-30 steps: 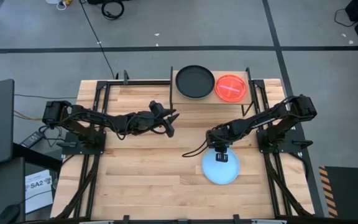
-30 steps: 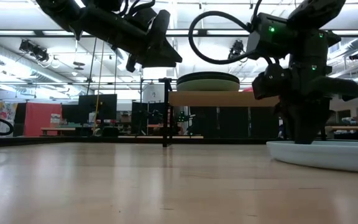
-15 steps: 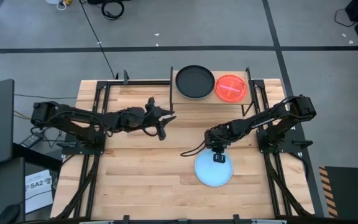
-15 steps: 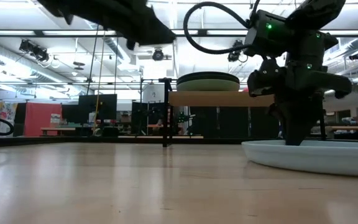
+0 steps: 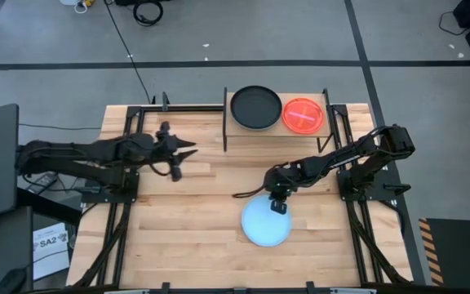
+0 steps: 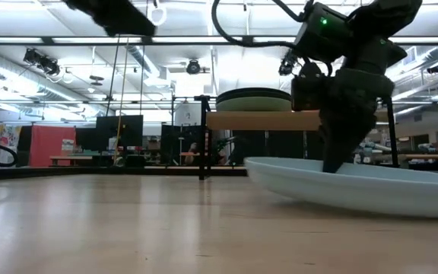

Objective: Place and stack plates onto a shelf
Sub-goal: Stack the blue plate on top of the black plate on the shelf, then return to Home Position

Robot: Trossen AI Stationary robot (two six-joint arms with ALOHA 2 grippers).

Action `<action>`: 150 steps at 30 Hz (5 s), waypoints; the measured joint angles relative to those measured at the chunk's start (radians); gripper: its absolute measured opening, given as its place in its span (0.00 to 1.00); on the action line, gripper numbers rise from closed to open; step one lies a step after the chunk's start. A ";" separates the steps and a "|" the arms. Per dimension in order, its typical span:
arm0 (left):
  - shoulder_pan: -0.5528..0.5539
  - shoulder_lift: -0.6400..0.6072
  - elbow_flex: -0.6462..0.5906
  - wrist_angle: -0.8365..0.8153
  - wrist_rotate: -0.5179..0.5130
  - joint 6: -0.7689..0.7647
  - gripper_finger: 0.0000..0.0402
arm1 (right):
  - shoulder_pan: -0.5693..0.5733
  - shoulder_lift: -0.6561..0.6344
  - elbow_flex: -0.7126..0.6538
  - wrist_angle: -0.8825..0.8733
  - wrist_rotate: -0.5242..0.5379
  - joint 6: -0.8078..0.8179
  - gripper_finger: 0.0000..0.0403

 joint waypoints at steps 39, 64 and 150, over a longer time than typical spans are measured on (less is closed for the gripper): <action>0.000 -0.758 -0.735 0.294 0.031 0.012 0.26 | -0.148 -0.002 0.630 -0.291 -0.001 -0.031 0.05; 0.003 -0.851 -0.742 0.312 0.035 0.076 0.26 | -0.495 -0.003 0.893 -0.578 0.085 -0.221 0.05; 0.003 -0.849 -0.743 0.302 -0.022 0.084 0.26 | -0.687 -0.003 0.891 -0.730 0.001 -0.204 0.02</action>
